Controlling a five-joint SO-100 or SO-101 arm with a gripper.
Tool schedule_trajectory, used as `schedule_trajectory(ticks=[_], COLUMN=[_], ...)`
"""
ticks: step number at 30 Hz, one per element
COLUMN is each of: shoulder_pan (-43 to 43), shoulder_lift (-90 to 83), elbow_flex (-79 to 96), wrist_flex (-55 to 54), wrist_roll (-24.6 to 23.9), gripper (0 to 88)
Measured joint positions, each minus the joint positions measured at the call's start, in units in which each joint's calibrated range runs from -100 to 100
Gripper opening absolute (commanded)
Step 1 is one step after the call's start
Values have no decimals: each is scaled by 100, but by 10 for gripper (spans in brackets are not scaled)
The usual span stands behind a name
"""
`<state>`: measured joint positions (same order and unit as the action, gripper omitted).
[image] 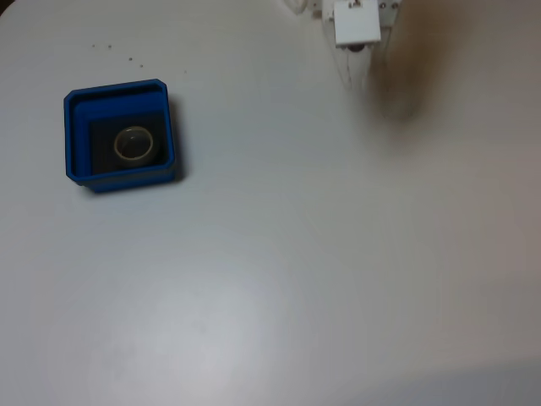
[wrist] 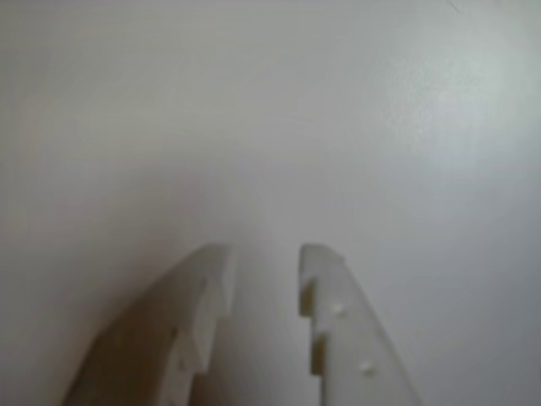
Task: Pick the black tape roll and drop it in the blue box
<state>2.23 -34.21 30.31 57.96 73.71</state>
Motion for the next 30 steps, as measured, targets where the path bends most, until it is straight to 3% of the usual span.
schedule_trajectory(ticks=[30], shoulder_pan=[0], shoulder_lift=[-6012], elbow_flex=[5202], wrist_flex=[0], wrist_roll=[-8], gripper=[15])
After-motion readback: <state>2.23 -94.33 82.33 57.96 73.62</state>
